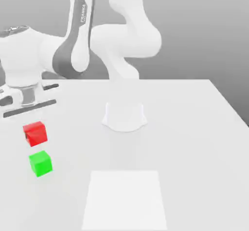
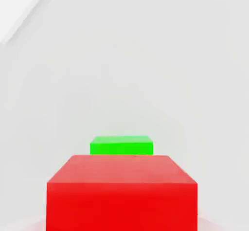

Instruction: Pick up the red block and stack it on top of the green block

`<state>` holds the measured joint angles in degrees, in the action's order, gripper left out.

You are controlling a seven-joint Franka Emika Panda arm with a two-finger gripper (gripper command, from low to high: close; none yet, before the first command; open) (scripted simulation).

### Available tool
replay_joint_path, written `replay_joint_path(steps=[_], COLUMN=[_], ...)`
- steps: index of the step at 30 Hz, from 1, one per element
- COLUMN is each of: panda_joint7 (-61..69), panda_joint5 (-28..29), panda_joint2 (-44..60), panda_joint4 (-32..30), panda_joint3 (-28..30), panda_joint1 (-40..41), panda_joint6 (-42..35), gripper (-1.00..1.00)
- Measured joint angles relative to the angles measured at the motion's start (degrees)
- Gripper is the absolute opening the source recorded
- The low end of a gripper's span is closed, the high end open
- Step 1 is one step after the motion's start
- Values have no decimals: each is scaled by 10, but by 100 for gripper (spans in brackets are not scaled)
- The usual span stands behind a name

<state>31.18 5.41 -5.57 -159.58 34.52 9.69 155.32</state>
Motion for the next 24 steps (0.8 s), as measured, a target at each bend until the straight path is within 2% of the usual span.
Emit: replay_joint_path(steps=[14, 24], panda_joint7=[90, 151], panda_joint5=[-128, -211], panda_joint2=[75, 132], panda_joint4=[3, 7], panda_joint3=[-5, -41], panda_joint1=[-25, -9], panda_joint6=[58, 95], gripper=[-100, -100])
